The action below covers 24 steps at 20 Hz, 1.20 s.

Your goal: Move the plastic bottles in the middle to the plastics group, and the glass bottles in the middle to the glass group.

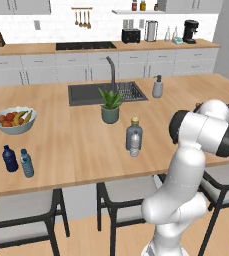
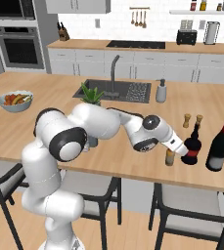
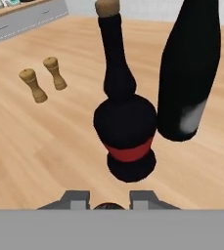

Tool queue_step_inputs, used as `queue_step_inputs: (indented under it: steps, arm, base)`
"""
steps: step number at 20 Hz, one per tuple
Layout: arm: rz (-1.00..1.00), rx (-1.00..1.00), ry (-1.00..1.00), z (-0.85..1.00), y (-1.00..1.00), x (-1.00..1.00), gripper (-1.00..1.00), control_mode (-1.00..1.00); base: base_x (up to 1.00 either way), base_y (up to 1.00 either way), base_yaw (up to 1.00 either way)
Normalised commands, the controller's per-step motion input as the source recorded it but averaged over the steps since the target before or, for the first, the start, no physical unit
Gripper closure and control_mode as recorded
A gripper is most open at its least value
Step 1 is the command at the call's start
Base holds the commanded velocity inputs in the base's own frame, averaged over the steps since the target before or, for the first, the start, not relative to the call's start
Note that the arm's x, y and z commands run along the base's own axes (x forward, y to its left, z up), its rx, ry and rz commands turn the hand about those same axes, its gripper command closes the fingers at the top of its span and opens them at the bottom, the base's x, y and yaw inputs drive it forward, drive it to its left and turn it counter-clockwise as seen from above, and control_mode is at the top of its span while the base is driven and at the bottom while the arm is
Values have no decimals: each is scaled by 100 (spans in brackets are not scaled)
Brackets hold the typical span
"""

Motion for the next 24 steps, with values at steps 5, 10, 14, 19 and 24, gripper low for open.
queue_step_inputs:
  steps: [5,10,14,19,24]
  arm:
    - [0,-4,4,-54,2,3,100,-100]
    - [0,-3,2,-48,17,5,100,-100]
    - [0,-3,1,-54,33,0,100,-100]
    - [0,-2,0,-46,42,0,100,-100]
    - [0,-1,1,-32,15,1,100,-100]
  base:
    - [0,0,0]
    - [0,0,0]
    - [0,0,0]
    - [0,0,0]
    - [0,0,0]
